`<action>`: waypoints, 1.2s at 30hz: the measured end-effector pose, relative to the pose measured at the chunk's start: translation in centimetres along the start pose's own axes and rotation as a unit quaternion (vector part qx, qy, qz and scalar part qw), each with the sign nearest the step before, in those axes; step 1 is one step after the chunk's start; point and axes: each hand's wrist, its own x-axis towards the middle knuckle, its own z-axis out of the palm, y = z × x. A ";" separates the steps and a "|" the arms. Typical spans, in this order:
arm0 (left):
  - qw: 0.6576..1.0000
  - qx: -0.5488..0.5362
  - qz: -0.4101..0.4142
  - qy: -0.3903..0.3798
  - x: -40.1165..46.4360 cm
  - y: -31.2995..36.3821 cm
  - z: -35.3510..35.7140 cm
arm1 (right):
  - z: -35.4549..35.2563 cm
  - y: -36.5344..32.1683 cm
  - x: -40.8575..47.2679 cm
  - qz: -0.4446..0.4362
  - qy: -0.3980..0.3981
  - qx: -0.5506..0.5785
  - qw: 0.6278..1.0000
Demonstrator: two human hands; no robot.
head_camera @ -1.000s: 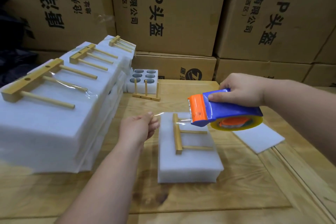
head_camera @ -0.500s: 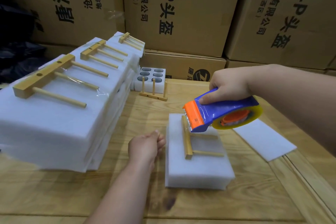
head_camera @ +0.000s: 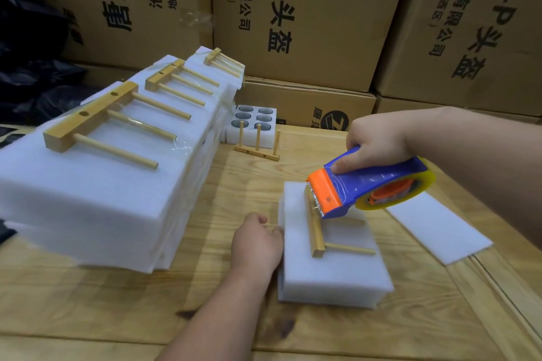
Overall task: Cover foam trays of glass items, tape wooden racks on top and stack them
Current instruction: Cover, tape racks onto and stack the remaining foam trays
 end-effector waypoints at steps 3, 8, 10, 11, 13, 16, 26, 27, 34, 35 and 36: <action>0.999 -0.008 0.019 0.027 0.2 0.7 -0.8 | 0.2 0.3 0.2 0.000 0.005 0.001 1.000; 0.956 -0.202 0.176 -0.123 -0.8 4.6 -2.0 | 0.7 0.8 0.8 -0.001 0.003 -0.002 1.000; 0.946 -0.148 0.213 -0.193 -0.9 5.4 -1.6 | 0.9 0.9 1.1 0.003 -0.002 -0.001 1.000; 0.942 -0.128 0.220 -0.217 -0.8 5.5 -1.3 | 0.9 1.0 1.2 0.007 -0.009 0.003 1.000; 0.940 -0.091 0.219 -0.246 -0.7 5.6 -0.6 | 0.8 1.2 1.6 0.017 -0.029 0.018 0.999; 0.947 0.016 0.247 -0.206 -0.9 5.8 0.6 | 1.2 1.5 2.3 0.029 -0.054 0.027 0.998; 0.945 0.102 0.269 -0.158 -1.2 6.3 1.0 | 3.0 4.3 2.2 0.042 -0.114 0.122 0.985; 0.942 0.118 0.268 -0.164 -1.1 6.4 1.1 | 3.2 4.3 2.1 0.033 -0.105 0.115 0.987; 0.926 0.179 0.265 -0.200 -0.6 6.2 1.2 | 3.3 4.1 1.8 -0.004 -0.059 0.097 0.994; 0.926 0.179 0.264 -0.205 -0.6 6.2 1.2 | 3.4 4.2 1.7 -0.007 -0.056 0.102 0.993; 0.926 0.175 0.263 -0.208 -0.6 6.2 1.1 | 3.5 4.3 1.7 -0.011 -0.053 0.107 0.993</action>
